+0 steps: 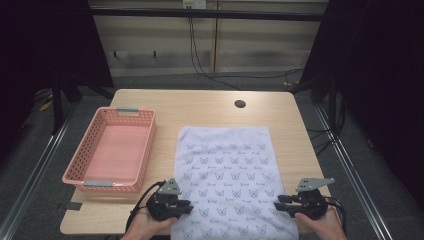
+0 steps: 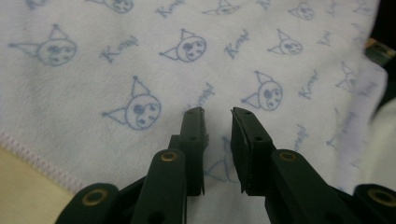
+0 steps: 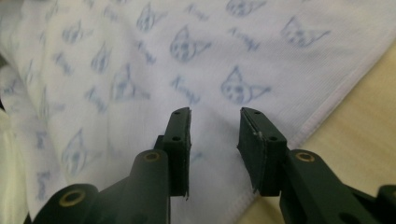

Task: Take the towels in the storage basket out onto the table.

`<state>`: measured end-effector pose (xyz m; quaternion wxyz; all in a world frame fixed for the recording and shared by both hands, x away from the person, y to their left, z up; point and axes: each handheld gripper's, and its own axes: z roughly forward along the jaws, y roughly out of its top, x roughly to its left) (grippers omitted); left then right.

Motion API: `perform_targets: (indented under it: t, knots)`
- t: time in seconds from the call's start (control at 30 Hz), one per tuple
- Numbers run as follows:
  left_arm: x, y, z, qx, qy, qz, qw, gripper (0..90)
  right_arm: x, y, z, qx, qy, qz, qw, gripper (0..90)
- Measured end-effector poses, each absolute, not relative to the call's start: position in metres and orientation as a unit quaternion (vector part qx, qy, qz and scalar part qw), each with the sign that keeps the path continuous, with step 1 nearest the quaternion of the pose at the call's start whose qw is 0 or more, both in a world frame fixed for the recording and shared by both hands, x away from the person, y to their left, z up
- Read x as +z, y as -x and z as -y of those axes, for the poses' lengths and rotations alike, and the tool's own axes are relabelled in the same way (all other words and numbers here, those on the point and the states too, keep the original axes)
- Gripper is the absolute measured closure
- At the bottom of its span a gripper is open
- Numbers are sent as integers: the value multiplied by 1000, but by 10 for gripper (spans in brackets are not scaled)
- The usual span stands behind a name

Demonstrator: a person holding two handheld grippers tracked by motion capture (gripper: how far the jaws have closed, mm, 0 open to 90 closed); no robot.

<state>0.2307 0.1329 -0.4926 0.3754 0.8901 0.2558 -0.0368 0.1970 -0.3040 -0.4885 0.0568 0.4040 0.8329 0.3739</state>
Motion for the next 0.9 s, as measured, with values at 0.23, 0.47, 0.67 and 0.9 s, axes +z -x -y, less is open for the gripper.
perform_targets:
  t: [0.23,0.47,0.67,0.9]
  knots:
    - [-478,-244,-138,-32,-859,-300,414,612,-472,-203,300,440,-409,-796,80,544]
    - [-472,-282,-131,10,-850,-327,414,521,-456,-234,285,469,-409,-775,106,518]
    - [-479,-307,-125,18,-843,-344,414,525,-459,-270,270,471,-412,-771,116,520]
    - [-497,-330,-123,45,-839,-366,399,519,-482,-315,252,423,-413,-800,103,510]
